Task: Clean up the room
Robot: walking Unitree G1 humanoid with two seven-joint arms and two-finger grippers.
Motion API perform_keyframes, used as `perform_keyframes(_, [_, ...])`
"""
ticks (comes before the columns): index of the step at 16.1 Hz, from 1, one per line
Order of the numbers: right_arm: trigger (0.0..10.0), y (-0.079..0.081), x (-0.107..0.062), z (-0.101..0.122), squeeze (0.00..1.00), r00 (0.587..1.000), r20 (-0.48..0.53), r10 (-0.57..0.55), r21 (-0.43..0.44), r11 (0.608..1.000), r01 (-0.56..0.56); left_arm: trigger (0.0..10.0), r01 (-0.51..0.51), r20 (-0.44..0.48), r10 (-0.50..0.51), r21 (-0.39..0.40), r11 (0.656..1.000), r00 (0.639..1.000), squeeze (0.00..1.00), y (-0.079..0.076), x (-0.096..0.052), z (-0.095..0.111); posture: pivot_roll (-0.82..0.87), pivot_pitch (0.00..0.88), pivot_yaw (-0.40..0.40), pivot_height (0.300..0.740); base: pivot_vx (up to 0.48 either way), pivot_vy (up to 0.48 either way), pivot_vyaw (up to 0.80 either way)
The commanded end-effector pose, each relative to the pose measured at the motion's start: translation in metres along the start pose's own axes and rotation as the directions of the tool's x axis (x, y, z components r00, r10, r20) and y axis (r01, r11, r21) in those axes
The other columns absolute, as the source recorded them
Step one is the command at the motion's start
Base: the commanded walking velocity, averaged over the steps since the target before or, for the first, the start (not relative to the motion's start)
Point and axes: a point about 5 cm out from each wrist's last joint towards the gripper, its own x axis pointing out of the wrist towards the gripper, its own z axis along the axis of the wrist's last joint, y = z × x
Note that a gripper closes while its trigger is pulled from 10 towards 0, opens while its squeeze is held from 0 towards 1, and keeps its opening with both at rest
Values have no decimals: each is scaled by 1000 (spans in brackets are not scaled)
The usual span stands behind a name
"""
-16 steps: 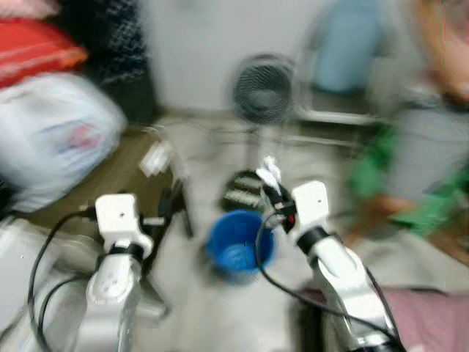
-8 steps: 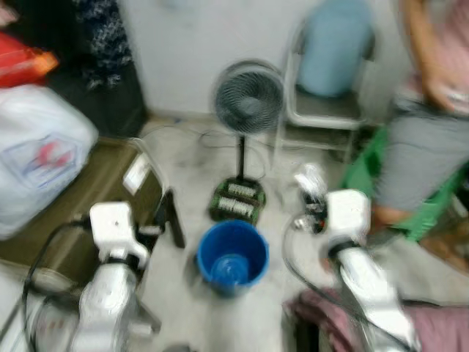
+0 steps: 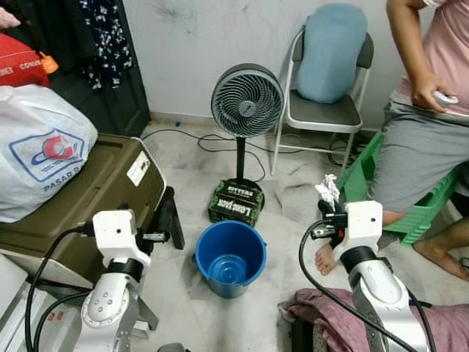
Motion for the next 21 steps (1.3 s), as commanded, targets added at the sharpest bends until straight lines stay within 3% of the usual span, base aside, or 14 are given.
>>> perform_keyframes(1, [10000,3,2,8,0,999,36,24,-20,1000,-24,10000,16,11,-16,5,1000,1000,0,-1,1,4,22,20,-22,740,0,0,550])
perform_keyframes(16, [10000,6,10,8,0,999,25,42,-8,999,-41,10000,6,13,-6,24,1000,1000,0,-2,5,6,25,23,-33,740,0,0,748])
perform_keyframes(21, [10000,3,13,7,0,1000,10,13,29,999,-13,10000,39,25,-38,-4,999,999,0,-6,7,7,20,30,-33,740,0,0,-320])
